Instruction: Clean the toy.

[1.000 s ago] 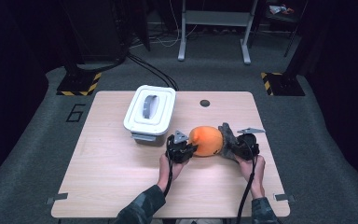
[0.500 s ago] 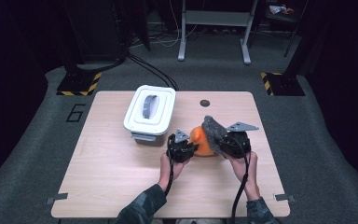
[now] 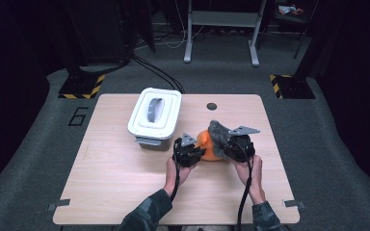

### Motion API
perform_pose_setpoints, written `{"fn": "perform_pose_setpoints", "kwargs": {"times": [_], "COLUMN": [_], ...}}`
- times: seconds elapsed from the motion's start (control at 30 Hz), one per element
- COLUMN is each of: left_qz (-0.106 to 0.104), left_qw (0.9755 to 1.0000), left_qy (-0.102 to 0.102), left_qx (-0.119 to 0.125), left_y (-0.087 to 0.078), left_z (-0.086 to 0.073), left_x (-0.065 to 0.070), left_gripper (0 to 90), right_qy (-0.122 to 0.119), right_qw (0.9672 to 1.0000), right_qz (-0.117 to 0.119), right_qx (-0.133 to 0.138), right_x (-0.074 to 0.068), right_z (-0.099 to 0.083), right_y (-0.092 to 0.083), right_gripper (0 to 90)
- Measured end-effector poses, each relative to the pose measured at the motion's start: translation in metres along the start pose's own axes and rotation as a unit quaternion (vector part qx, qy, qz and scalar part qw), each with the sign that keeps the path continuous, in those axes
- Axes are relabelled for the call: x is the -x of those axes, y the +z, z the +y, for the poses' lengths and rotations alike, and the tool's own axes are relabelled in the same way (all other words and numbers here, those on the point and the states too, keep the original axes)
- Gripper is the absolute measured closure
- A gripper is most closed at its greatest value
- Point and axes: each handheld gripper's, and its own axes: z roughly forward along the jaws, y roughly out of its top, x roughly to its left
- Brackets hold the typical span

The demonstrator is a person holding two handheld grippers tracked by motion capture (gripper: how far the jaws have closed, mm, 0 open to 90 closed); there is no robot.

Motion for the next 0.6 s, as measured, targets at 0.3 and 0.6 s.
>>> {"fn": "perform_pose_setpoints", "kwargs": {"times": [0.3,0.6], "left_qz": [-0.002,-0.001], "left_qw": [1.0,1.0], "left_qy": [0.001,0.001], "left_qx": [0.0,0.001], "left_y": [0.001,0.001], "left_z": [0.0,-0.001], "left_x": [0.0,0.0], "left_gripper": [80.3,80.2], "right_qy": [0.045,0.066], "right_qw": [0.9986,0.9964], "right_qz": [-0.017,-0.027], "right_qx": [-0.024,-0.045], "right_x": [0.032,0.045], "right_z": [-0.021,-0.033], "right_y": [0.011,0.021], "right_gripper": [78.6,78.5]}}
